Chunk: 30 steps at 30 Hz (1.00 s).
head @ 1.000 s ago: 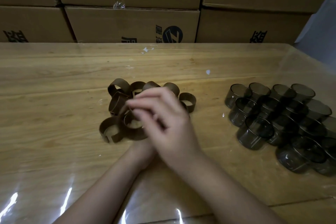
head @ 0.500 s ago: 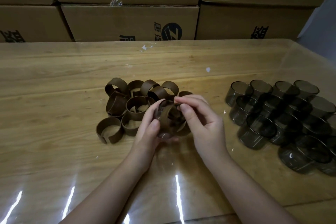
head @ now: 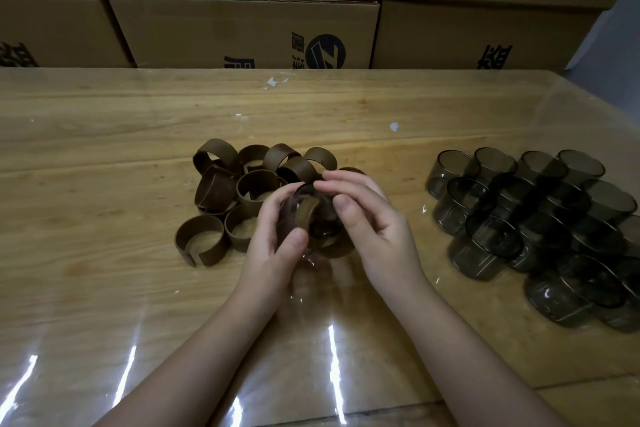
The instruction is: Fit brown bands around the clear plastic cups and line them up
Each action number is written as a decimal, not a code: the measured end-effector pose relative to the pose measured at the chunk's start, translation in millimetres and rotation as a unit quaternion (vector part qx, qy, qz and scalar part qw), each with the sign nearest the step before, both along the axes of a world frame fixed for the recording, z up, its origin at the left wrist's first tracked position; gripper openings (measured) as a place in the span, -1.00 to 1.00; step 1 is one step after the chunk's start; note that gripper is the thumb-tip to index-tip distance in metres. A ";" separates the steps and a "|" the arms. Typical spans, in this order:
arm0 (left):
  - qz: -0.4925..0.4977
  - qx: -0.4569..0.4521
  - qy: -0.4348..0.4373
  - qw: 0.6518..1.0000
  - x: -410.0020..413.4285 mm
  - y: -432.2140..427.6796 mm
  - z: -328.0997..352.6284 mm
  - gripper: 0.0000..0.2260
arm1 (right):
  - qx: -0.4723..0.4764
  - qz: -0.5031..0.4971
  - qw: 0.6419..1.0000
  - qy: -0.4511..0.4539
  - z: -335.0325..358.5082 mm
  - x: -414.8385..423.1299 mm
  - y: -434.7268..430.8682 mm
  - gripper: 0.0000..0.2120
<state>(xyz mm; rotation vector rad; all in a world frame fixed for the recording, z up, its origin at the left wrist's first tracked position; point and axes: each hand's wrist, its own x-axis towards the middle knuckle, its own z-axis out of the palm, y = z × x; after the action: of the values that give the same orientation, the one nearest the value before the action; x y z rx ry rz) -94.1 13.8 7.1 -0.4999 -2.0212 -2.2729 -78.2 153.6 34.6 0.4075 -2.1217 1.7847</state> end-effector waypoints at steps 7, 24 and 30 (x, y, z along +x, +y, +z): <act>0.024 -0.083 0.045 0.995 -0.6 -4.9 -0.3 -0.25 | 0.068 -0.007 0.996 0.054 2.3 4.7 -2.5 -0.76; 0.065 -0.058 0.103 0.991 0.1 -5.9 0.6 -0.43 | -0.026 -0.012 0.997 -0.072 -5.6 9.2 -13.5 -0.64; 0.080 -0.062 0.118 0.988 2.2 -4.9 -0.2 -0.47 | -0.047 -0.043 0.996 -0.054 -8.7 10.1 -16.2 -0.63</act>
<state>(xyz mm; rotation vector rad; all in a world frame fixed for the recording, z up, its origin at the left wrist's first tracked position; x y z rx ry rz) -91.9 8.9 6.9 -0.5627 -2.0121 -1.9075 -68.2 137.4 25.9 0.1961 -2.0817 1.8864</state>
